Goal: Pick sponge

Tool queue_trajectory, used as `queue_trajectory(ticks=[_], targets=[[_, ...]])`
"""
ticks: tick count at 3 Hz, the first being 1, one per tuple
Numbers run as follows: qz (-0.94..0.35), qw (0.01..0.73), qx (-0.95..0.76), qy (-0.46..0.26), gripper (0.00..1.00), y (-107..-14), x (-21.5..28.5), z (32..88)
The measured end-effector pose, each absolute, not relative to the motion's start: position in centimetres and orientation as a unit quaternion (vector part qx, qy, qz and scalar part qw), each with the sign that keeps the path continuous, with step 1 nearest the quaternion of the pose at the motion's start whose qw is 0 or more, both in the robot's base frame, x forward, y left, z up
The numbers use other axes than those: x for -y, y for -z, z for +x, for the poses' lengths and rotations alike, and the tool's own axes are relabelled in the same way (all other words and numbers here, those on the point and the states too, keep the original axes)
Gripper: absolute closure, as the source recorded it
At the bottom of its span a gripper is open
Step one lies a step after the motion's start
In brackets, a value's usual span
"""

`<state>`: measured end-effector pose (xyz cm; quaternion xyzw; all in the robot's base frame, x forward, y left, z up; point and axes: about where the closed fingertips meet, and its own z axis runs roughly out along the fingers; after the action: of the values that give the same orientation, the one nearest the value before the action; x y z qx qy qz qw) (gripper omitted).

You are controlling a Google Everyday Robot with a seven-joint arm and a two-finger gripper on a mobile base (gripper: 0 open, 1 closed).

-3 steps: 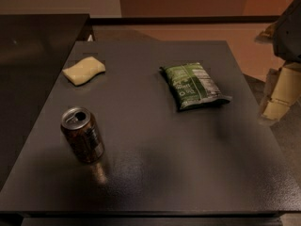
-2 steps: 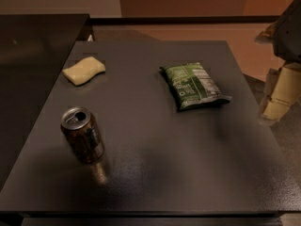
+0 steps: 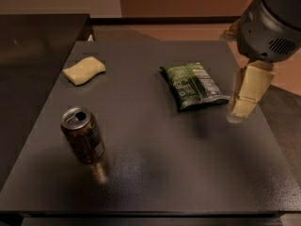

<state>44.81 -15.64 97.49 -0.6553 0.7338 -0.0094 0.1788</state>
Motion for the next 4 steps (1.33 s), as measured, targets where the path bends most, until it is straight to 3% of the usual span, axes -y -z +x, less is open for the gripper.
queue_trajectory(ticks=[4], targets=[[-0.79, 0.188, -0.584, 0.007, 0.0, -96.0, -3.2, 52.4]])
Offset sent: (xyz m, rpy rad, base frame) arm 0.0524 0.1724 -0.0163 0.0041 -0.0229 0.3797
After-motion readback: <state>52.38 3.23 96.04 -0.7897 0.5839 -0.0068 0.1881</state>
